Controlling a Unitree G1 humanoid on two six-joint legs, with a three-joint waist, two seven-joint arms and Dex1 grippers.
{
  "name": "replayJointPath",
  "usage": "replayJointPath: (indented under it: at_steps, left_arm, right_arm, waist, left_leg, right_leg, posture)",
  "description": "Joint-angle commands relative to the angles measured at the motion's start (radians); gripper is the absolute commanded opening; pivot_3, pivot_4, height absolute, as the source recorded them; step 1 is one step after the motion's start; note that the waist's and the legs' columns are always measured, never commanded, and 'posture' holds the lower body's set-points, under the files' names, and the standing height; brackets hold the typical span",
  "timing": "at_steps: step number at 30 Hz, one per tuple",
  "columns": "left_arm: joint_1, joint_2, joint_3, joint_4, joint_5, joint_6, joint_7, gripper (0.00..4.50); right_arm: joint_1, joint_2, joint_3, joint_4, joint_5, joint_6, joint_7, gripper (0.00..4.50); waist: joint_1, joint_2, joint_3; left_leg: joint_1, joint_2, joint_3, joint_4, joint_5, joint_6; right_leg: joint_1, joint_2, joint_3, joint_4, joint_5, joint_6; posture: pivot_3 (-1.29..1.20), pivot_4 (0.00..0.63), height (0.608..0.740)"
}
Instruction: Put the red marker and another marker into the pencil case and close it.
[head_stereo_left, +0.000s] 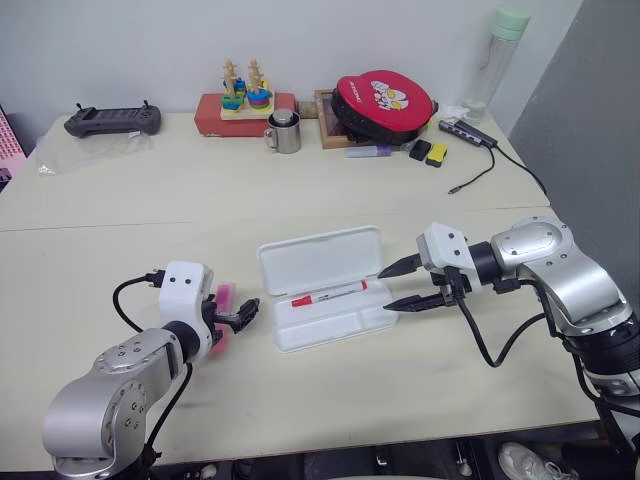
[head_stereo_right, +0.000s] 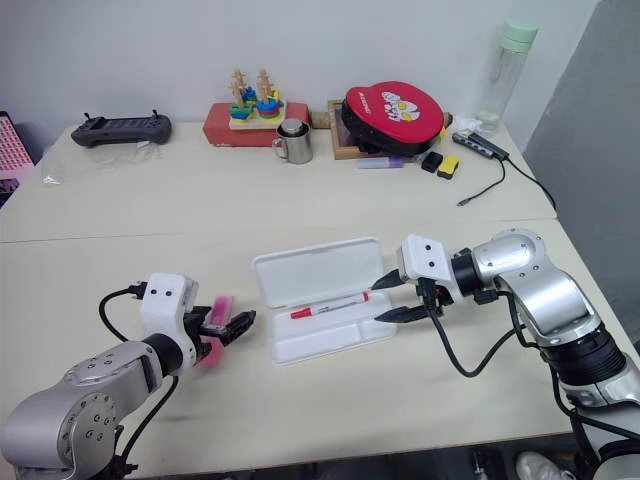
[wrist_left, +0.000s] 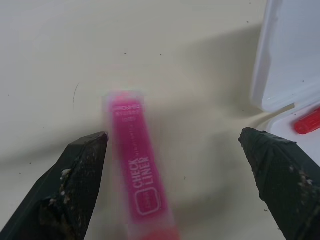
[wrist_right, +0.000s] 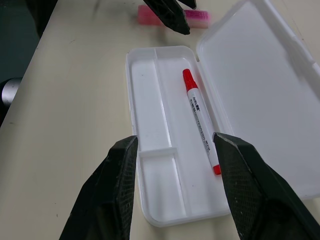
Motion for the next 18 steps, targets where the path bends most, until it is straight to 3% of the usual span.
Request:
replayJointPath:
  at_steps: [1,5,15,18]
  left_arm:
    - [-0.003,0.008,0.041,-0.048,-0.003,-0.010,0.006,4.50]
    - [0.022,0.025,0.061,-0.057,0.016,-0.010,0.021,4.50]
    - [0.028,-0.060,-0.025,-0.019,0.051,0.037,0.111,4.50]
    - [0.023,-0.067,-0.029,-0.006,0.051,0.044,0.110,4.09]
  right_arm:
    - [-0.002,-0.013,-0.009,-0.033,-0.001,-0.006,0.003,2.48]
    - [-0.004,-0.013,-0.010,-0.030,0.000,-0.004,0.001,2.48]
    - [-0.006,-0.008,-0.007,-0.017,-0.006,-0.014,0.002,2.48]
    - [-0.004,-0.008,-0.007,-0.016,-0.007,-0.014,-0.001,2.48]
  waist:
    - [0.000,0.000,0.000]
    - [0.000,0.000,0.000]
    - [0.000,0.000,0.000]
    - [0.000,0.000,0.000]
  left_leg:
    - [0.000,0.000,0.000,0.000,0.000,0.000]
    - [0.000,0.000,0.000,0.000,0.000,0.000]
    - [0.000,0.000,0.000,0.000,0.000,0.000]
    - [0.000,0.000,0.000,0.000,0.000,0.000]
  right_leg:
    - [0.000,0.000,0.000,0.000,0.000,0.000]
    - [0.000,0.000,0.000,0.000,0.000,0.000]
    - [0.000,0.000,0.000,0.000,0.000,0.000]
    - [0.000,0.000,0.000,0.000,0.000,0.000]
  posture:
    - [0.00,0.150,0.740]
    - [0.00,0.150,0.740]
    - [0.00,0.150,0.740]
    - [0.00,0.150,0.740]
